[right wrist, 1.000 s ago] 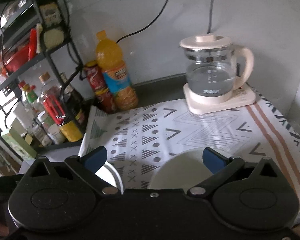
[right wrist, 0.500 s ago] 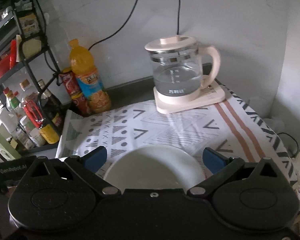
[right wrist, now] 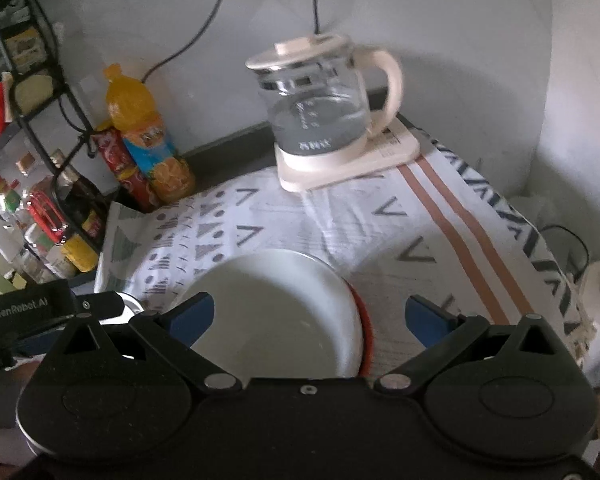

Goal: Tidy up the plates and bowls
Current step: 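Move both grippers to the red bowl holding the white bowls, then close both grippers on the rim of the red bowl stack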

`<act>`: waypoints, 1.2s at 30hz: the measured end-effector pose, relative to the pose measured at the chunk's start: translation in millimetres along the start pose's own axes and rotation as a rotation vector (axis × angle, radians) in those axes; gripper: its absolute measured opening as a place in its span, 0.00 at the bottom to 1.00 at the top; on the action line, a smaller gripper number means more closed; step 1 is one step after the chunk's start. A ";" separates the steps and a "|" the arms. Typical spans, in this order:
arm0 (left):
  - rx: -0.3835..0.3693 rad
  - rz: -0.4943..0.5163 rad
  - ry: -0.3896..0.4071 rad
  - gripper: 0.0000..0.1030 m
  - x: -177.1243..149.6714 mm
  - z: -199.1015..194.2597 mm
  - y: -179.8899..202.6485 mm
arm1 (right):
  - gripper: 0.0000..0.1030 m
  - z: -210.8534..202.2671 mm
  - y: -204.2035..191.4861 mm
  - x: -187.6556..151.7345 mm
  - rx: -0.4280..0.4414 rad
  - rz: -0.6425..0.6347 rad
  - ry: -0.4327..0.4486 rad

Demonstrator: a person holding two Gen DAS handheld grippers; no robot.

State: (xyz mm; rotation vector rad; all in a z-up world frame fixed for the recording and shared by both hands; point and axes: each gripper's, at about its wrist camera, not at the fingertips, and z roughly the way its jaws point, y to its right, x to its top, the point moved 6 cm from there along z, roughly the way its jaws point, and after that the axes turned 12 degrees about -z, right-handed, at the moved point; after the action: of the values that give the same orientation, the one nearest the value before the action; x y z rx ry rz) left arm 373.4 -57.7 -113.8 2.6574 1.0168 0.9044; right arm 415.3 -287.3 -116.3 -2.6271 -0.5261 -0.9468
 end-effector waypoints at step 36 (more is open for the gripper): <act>-0.094 -0.026 -0.280 0.27 -54.6 90.3 13.8 | 0.37 67.7 21.4 -61.8 0.088 0.157 -0.248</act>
State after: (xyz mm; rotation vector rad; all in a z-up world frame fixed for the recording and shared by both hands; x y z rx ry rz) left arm 402.2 -97.6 -208.2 2.5911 0.9159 0.5391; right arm 417.4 -294.2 -210.0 -2.6741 -0.3997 -0.5420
